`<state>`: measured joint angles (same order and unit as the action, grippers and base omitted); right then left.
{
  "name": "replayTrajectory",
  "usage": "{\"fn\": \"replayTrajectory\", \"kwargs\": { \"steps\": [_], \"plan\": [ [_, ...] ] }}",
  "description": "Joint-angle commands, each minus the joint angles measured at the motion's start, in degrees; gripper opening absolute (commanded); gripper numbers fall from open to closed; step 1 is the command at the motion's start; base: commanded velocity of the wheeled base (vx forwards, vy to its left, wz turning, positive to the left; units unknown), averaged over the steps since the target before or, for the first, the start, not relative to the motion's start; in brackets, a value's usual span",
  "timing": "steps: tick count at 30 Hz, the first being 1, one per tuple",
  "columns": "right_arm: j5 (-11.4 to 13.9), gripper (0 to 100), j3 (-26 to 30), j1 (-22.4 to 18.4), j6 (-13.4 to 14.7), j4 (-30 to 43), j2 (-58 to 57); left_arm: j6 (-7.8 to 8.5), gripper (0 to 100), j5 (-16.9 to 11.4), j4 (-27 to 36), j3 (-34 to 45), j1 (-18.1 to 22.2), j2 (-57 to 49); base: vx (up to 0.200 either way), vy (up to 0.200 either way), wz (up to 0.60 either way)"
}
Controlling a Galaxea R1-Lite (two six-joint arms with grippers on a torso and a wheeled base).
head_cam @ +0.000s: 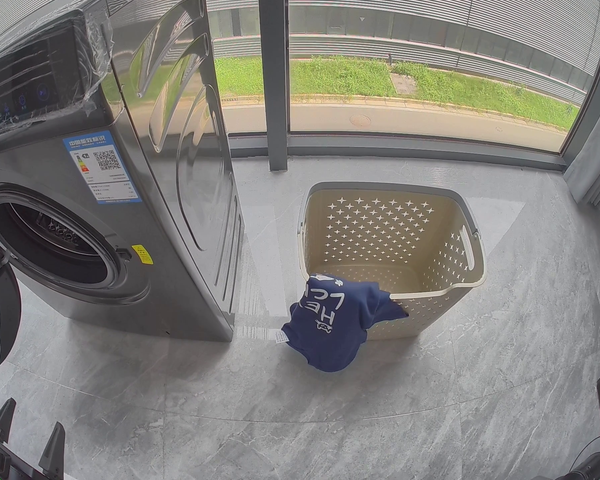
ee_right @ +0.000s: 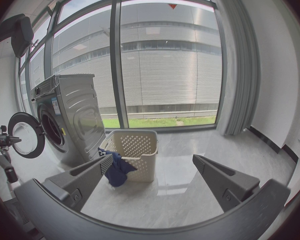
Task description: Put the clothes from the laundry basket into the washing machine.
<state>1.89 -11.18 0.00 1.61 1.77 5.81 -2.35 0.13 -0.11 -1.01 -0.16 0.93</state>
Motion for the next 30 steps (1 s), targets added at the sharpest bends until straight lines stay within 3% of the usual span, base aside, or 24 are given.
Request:
{"fn": "replayTrajectory", "kwargs": {
  "steps": [1,3,4,5,7,10,17,18,19,20,23,25,30],
  "plan": [
    [7.69,100,0.10,0.09,-0.12,2.71,15.89,-0.02,100,0.04,-0.07,0.92,-0.02,-0.40,0.000,0.000,0.00],
    [10.33,100,0.19,0.18,-0.99,2.28,21.43,-0.02,100,0.04,-0.07,0.92,-0.02,-0.40,0.000,0.000,0.00],
    [10.33,100,0.19,0.18,-0.99,2.28,21.43,-0.02,100,0.04,-0.07,0.92,-0.02,-0.40,0.000,0.000,0.00],
    [11.21,100,0.19,0.35,-3.98,0.87,26.97,-0.02,100,0.04,-0.07,0.92,-0.02,-0.40,0.000,0.000,0.00],
    [11.21,100,0.19,0.97,-6.00,-1.50,31.71,0.07,100,0.04,-0.07,0.92,-0.02,-0.49,0.000,0.000,0.00],
    [11.12,100,0.02,3.69,-5.83,-6.51,38.57,-0.02,100,0.04,-0.07,0.92,-0.02,-0.40,0.000,0.000,0.00],
    [9.36,100,-1.48,13.80,1.73,-17.76,52.90,-0.02,100,0.04,-0.07,0.92,-0.02,-0.40,0.000,0.000,0.00],
    [7.95,100,-2.44,17.14,4.81,-19.52,56.50,-0.02,100,0.04,-0.07,0.92,-0.02,-0.40,0.000,0.000,0.00],
    [7.95,100,-2.44,17.14,4.81,-19.52,56.50,-0.02,100,0.04,-0.07,0.92,-0.02,-0.40,0.000,0.000,0.00],
    [5.49,100,-3.67,21.27,8.76,-21.37,60.10,-0.02,100,0.04,-0.07,0.92,-0.02,-0.40,0.000,0.000,0.00],
    [1.80,100,-5.08,26.72,13.33,-23.48,64.59,-0.02,100,0.04,-0.07,0.92,-0.02,-0.40,0.000,0.000,0.00],
    [-0.57,100,-6.31,29.62,15.44,-24.79,68.19,-0.02,100,0.04,-0.07,0.92,-0.02,-0.49,0.000,0.000,0.00],
    [-4.00,100,-8.95,33.13,17.38,-29.01,76.54,-0.02,100,0.04,-0.07,0.92,-0.02,-0.49,0.000,0.000,0.00]
  ]
}}
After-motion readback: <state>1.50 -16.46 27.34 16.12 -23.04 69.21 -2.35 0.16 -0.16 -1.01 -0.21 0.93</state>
